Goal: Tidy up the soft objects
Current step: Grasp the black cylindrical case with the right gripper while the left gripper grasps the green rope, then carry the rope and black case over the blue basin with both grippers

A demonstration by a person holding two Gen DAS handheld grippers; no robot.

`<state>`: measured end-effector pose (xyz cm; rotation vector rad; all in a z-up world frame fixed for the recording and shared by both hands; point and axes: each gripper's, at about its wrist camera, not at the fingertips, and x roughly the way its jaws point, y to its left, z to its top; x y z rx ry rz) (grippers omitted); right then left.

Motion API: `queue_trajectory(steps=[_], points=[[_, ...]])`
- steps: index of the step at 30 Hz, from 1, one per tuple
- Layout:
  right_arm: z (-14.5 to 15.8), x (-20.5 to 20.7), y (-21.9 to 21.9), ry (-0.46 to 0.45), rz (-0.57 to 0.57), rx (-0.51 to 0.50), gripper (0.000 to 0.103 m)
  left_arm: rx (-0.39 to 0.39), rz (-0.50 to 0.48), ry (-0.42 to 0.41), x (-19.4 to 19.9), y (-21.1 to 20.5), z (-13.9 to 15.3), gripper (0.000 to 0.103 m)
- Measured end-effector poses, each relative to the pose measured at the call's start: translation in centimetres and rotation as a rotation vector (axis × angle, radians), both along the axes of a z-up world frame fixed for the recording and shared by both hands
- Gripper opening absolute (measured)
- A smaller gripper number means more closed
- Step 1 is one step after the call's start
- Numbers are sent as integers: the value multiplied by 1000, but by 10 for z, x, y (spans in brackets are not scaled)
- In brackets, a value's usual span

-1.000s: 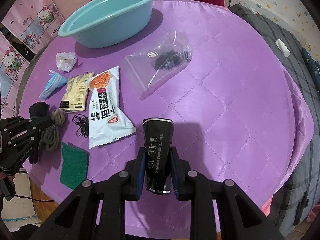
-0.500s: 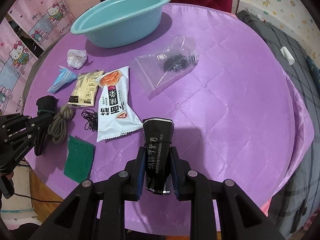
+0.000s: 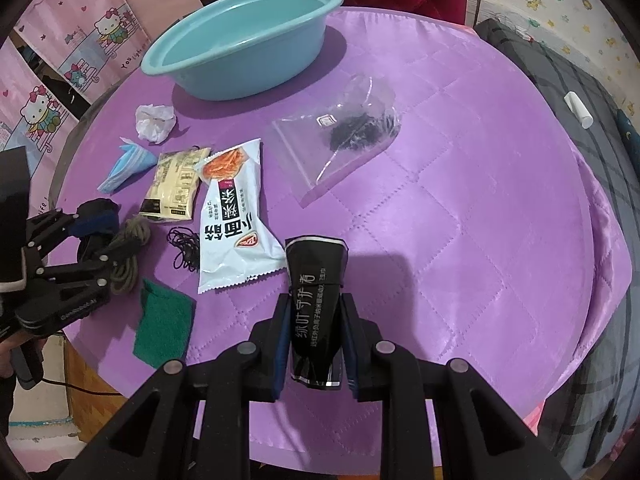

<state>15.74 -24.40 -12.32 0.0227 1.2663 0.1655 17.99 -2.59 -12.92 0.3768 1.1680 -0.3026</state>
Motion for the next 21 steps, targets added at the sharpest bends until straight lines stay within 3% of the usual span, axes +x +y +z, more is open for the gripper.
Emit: queue_trajectory(steps=[4,5,10,21], points=[[-1,0,-1,6,2,3,24,13,-2,16,6,-2,-10,52],[-2,1,-1,7,5,2,24,20,-5,20,7,-3,-14,28],[-1,0,-2,5,21,4,24,39,6,4,9,-5,-16,22],[4,-4,0,-28,81,15,24,-21,81,-13,-10,-5,21,22]])
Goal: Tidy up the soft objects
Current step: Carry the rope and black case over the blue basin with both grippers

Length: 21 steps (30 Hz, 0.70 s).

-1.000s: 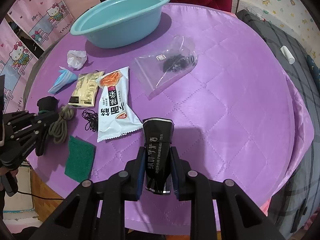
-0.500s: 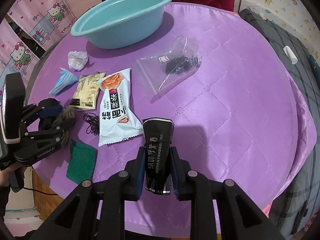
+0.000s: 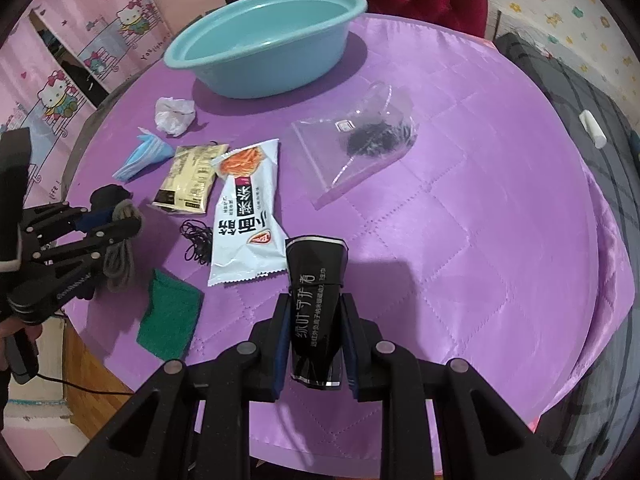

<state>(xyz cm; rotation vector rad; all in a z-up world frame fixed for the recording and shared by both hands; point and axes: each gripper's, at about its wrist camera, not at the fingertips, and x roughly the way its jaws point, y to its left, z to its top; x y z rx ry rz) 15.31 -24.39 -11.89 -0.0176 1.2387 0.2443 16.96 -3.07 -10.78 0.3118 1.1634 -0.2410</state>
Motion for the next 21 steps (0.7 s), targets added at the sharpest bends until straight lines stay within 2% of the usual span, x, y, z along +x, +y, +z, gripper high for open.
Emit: queue_trajectory(steps=[12,21], points=[[27,7,8,-38,44,-5,24,-49,47,-36,-10,-4,47,22],[62,29,12,-72,33,-15,24,-79,43,-69,7,-3,77,22]])
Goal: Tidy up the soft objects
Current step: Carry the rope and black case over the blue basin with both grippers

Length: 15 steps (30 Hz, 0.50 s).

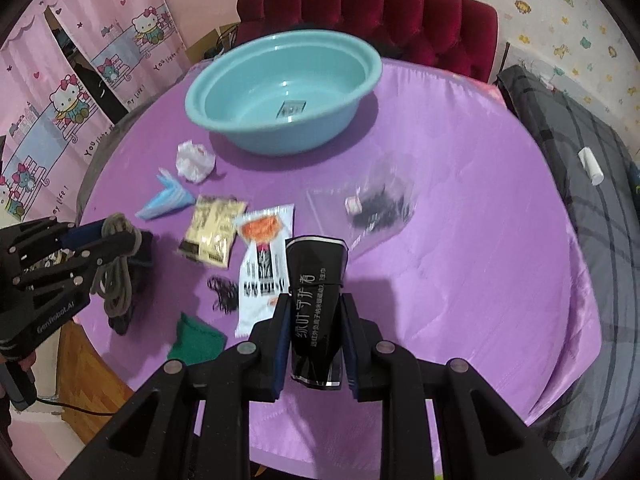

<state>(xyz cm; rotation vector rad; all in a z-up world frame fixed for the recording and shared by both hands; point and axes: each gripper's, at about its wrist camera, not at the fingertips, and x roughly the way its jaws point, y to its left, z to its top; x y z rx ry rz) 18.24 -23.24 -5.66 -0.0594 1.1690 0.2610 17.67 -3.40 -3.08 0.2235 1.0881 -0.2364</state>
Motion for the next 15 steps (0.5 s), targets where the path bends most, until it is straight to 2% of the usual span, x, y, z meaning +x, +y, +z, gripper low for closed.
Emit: queue_trajectory(steps=[15], points=[[35,61,25,-37,-8,13,24,-57,-52,-36,54,2,41,22]])
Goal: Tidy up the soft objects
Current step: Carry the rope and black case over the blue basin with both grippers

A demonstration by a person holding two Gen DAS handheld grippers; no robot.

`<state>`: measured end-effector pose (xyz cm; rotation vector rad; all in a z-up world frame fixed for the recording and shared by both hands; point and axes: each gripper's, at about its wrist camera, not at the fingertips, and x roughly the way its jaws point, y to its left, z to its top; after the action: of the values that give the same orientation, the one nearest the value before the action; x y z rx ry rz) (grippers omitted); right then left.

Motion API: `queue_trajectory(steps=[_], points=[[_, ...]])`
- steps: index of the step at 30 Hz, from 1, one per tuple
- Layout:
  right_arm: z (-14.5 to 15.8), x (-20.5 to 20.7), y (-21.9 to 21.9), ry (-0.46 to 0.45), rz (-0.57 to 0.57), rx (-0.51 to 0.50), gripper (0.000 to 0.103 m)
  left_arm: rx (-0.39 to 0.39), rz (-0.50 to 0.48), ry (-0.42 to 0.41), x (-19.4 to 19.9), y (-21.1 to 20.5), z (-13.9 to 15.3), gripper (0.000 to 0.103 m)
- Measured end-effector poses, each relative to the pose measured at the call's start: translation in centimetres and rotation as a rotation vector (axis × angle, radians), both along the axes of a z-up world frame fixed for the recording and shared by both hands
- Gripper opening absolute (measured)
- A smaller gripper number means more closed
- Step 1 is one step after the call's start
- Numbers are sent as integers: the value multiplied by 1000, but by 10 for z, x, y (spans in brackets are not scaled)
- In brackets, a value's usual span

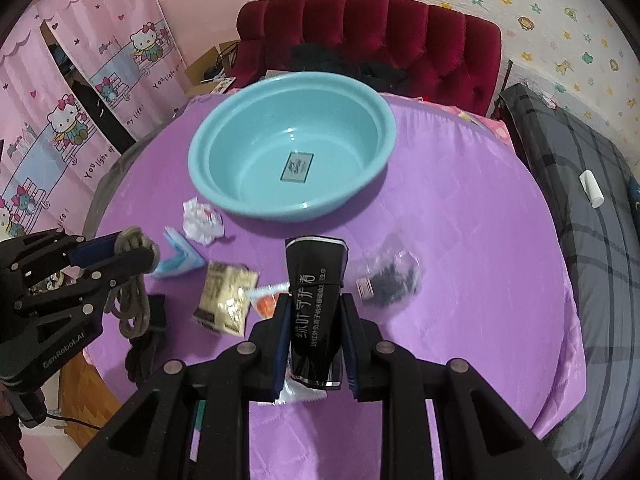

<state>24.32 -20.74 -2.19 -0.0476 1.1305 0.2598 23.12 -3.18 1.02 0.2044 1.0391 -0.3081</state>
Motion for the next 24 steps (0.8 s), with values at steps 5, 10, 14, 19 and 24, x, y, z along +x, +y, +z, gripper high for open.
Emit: queue_trajectory(steps=[5,10,14,19,24], points=[[5,21,8,-4,-3,10,24,-4,-14,-5,22,1,4,22],[10,46,15,-5,-5,18,24,-8,-32,-5,44,1,4,22],[12,67,21,-7,-6,19,24,-10,-44,-5,64,-1,4,22],[10,89,28,0,-3,16,24,-13,-53,-3,87,-2,2,22],[7,112,32,6,-11,33,24,-19,-59,5,109,-2,-2,22]])
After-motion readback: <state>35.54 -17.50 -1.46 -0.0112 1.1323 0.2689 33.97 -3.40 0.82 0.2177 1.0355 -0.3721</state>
